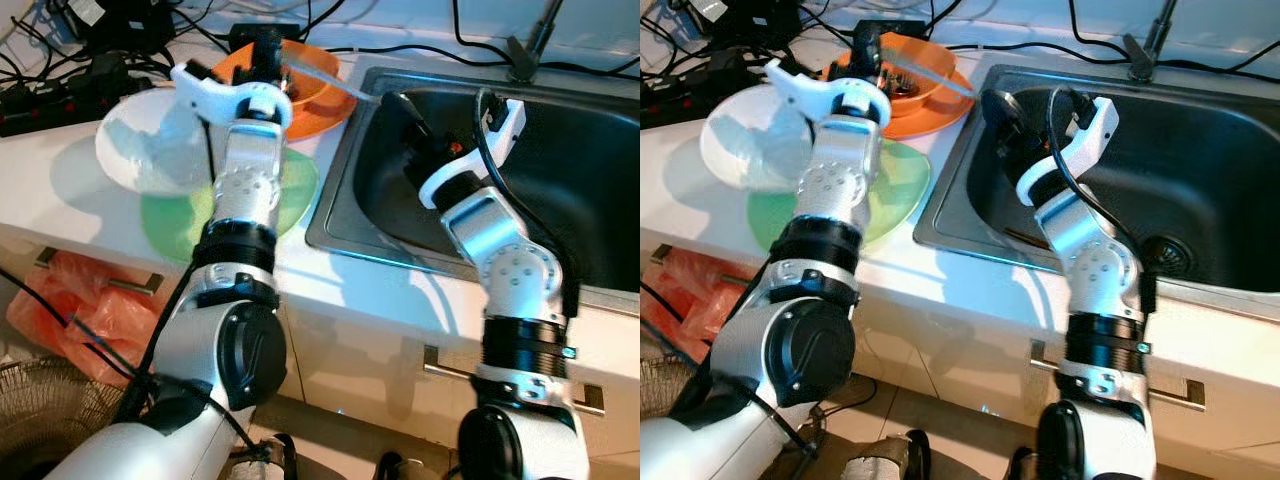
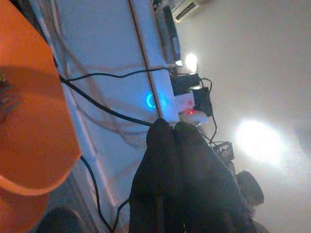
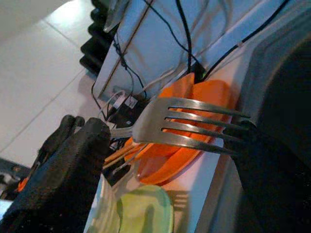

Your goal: Kitchen organization

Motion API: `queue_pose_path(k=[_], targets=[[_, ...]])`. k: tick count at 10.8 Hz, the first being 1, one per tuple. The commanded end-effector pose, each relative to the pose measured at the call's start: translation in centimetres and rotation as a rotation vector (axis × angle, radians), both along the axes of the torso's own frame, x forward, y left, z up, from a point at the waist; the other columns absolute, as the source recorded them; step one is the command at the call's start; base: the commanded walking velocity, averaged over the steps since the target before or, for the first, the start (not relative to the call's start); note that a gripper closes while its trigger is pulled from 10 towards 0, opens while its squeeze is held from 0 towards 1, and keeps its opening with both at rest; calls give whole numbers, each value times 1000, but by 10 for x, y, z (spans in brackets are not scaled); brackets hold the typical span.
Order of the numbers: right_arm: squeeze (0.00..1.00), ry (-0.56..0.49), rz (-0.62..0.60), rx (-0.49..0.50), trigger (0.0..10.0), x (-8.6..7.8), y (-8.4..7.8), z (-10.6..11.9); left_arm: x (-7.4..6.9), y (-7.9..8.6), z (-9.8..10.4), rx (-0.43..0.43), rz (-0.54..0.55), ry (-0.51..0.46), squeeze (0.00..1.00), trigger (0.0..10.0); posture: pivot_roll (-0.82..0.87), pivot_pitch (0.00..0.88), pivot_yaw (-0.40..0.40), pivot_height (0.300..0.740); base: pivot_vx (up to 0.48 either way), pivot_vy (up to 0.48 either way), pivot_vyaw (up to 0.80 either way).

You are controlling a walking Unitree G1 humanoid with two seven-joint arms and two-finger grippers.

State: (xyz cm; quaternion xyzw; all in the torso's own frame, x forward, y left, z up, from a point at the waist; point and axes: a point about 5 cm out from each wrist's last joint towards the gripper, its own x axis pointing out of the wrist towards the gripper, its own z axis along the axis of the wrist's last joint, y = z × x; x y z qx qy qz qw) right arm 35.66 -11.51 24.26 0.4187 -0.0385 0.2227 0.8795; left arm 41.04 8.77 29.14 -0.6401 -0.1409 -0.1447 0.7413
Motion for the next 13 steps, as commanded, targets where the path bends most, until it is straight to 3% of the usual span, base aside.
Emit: queue_pose_path(k=[1, 4, 7, 9, 11, 13], targets=[[0, -17, 36, 24, 10000, 0, 10, 9, 0, -12, -2, 22, -38, 11, 0, 0, 74, 130, 94, 740, 0, 0, 0], [0, 43, 59, 90, 10000, 1, 23, 4, 3, -4, -1, 14, -8, 14, 0, 0, 74, 130, 87, 740, 0, 0, 0], [0, 44, 79, 113, 10000, -6, 13, 8, 4, 3, 0, 15, 13, 14, 0, 0, 74, 134, 83, 740, 0, 0, 0], [0, 45, 104, 198, 10000, -8, 20, 13, 4, -2, 0, 7, 3, 15, 0, 0, 65, 134, 81, 740, 0, 0, 0], [0, 41, 90, 308, 10000, -1, 23, 19, 3, -5, -1, -2, -8, 17, 0, 0, 73, 134, 80, 740, 0, 0, 0], [0, 41, 59, 353, 10000, 7, 23, 21, 2, -9, -3, -6, -17, 20, 0, 0, 78, 137, 79, 740, 0, 0, 0]])
